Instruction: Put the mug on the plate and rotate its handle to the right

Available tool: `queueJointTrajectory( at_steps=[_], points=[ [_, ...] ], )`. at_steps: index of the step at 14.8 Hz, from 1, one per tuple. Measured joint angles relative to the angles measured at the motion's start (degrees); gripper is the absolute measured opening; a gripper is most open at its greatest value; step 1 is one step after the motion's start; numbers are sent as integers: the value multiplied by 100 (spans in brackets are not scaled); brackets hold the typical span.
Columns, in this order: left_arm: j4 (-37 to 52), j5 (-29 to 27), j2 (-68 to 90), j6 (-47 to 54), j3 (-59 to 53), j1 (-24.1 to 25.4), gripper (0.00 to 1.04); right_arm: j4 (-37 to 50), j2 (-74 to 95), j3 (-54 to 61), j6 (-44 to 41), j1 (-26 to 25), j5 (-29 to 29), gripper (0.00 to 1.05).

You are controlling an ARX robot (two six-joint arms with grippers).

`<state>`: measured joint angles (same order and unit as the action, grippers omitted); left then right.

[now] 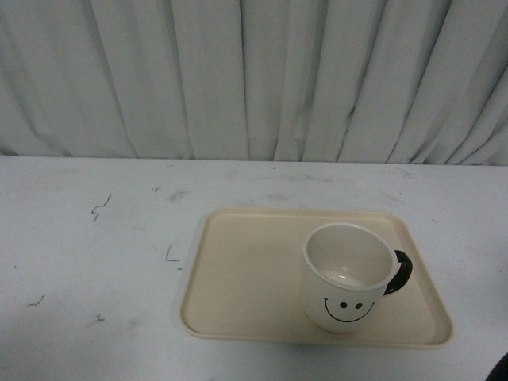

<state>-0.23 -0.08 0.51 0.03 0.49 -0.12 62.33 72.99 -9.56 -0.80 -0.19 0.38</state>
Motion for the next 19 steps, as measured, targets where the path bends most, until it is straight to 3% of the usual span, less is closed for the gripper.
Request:
queueJointTrajectory(
  at_steps=[6, 19],
  points=[
    [2, 7, 0, 0, 0, 0, 98, -1207, -1888, 693, 0, 15, -33, 2],
    [2, 7, 0, 0, 0, 0, 98, -4155, -5233, 890, 0, 17, -33, 2]
  ],
)
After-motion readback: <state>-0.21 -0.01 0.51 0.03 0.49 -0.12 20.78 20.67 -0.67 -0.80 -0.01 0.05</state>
